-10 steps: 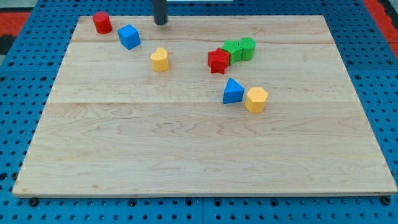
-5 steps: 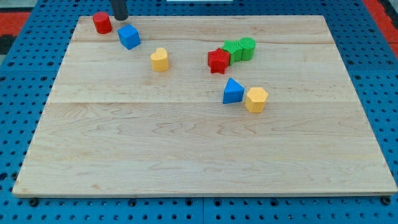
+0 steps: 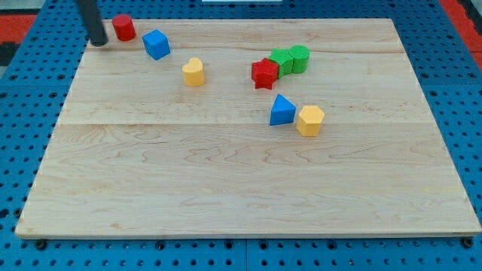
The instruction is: Push the red circle closer to the red star
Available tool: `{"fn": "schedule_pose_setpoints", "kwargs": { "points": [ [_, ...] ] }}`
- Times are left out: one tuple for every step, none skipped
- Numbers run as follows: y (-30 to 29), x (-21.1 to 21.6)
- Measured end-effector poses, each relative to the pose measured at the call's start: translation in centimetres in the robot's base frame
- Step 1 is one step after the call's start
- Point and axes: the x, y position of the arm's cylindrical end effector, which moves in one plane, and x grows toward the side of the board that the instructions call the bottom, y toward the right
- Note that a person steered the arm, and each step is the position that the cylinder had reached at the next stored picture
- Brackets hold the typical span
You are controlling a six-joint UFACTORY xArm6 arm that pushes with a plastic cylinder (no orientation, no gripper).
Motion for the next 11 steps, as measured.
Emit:
{"fn": "schedule_pose_setpoints", "kwargs": {
  "points": [
    [-1.3,0.2],
    [-2.5,0.2],
    [-2.6,0.4],
    [-2.5,0.5],
    [-2.5,0.5],
    [-1.4,-0.7],
    [-0.4,-1.6],
    [-0.1,-1.9],
    [1.2,-4.3],
    [6.9,-5.1],
    [12.2,-4.0]
  ]
}}
